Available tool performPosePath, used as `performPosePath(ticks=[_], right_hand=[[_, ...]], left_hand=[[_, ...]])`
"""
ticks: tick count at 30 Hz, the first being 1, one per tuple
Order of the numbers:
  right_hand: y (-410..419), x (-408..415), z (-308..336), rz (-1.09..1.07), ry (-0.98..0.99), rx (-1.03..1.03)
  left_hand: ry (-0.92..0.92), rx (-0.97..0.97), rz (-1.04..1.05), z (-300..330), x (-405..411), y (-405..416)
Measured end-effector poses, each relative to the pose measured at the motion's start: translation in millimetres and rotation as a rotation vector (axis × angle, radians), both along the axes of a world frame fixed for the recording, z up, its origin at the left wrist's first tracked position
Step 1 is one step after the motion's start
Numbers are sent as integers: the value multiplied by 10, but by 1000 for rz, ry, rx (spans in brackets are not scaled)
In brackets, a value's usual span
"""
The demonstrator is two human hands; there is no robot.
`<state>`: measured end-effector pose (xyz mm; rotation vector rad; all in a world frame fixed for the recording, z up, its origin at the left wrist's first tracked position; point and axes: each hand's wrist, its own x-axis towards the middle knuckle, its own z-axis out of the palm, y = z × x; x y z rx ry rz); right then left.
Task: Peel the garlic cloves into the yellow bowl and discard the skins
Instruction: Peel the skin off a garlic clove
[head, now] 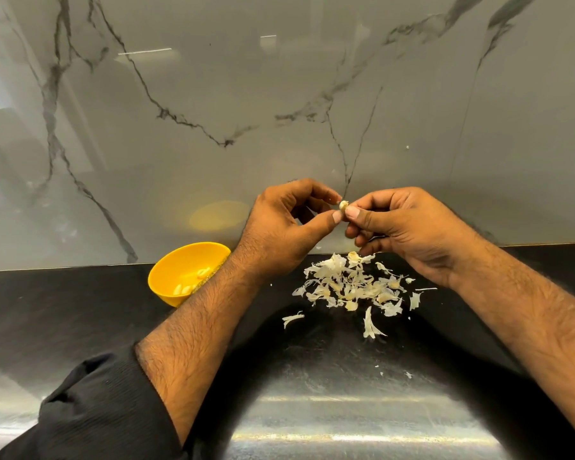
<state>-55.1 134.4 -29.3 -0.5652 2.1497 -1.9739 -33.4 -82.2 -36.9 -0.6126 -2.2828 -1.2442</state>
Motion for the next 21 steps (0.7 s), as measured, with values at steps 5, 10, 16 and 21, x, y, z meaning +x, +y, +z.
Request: performPosePath(ticks=[5, 10, 16, 21], right_hand=[[24, -7, 20, 24, -29, -5], [45, -5, 12, 50, -32, 0], [50, -2, 22, 56, -65, -25], [50, 3, 30, 32, -61, -6]], left_hand=[[-57, 85, -85, 7, 17, 19], [-135, 164, -125, 0, 4, 18], [-164, 261, -164, 9, 11, 5], [-138, 280, -187, 23, 29, -5]])
